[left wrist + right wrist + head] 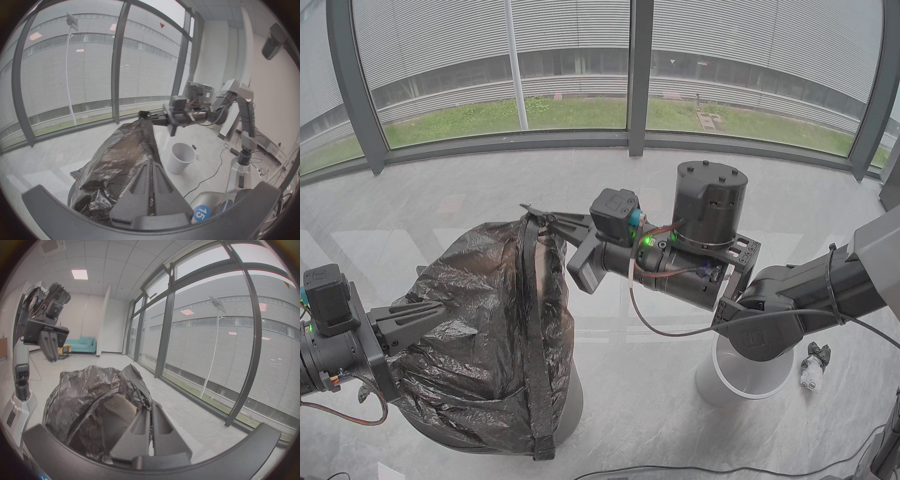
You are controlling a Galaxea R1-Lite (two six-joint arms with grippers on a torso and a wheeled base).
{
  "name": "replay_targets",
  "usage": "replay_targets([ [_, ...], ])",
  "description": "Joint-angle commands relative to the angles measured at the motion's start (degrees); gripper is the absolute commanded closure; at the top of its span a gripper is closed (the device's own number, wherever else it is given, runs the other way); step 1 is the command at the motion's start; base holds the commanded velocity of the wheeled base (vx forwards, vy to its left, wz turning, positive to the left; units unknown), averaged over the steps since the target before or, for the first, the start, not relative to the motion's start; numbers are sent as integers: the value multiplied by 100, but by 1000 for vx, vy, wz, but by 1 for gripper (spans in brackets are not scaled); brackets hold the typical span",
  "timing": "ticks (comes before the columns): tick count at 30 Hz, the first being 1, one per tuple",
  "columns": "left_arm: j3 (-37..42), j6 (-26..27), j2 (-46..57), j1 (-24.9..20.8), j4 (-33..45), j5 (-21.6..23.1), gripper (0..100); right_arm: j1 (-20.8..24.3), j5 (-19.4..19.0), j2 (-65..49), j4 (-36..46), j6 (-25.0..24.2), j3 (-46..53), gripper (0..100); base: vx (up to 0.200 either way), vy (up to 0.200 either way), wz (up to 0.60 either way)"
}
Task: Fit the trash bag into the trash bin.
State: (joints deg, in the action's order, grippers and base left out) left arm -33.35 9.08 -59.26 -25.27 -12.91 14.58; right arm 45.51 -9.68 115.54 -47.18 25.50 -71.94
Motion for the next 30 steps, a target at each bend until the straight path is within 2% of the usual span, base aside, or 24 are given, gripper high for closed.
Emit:
replay_targets([
  [1, -224, 76, 107, -786, 236, -34, 100, 107, 265, 162, -99, -212, -848, 100, 0, 0, 0],
  [2, -215, 76, 116, -786, 245, -34, 100, 99, 274, 170, -99, -221, -875, 100, 0, 0, 0],
  [4, -22, 85, 187, -813, 280, -43, 100, 99, 555, 197, -116, -256, -1209, 100, 0, 0, 0],
  [10, -4, 67, 231, -734, 245, -43, 100, -139, 1056, -58, -178, -467, -1341, 100, 0, 0, 0],
  [18, 4, 76, 64, -707, 210, -43, 100, -701, 1258, -805, -46, -406, -980, 100, 0, 0, 0],
  [23, -48, 67, -244, -698, -115, -52, 100, -1185, 1284, -1930, 499, -327, -145, 100, 0, 0, 0],
  [27, -48, 76, -552, -707, -546, -263, 100, -1439, 1381, -2871, 1018, -318, 549, 100, 0, 0, 0],
  [28, -48, 76, -692, -742, -643, -333, 100, -1501, 1443, -3319, 1466, -318, 822, 100, 0, 0, 0],
  [30, -48, 85, -798, -751, -669, -333, 100, -1492, 1530, -3618, 1870, -327, 953, 100, 0, 0, 0],
])
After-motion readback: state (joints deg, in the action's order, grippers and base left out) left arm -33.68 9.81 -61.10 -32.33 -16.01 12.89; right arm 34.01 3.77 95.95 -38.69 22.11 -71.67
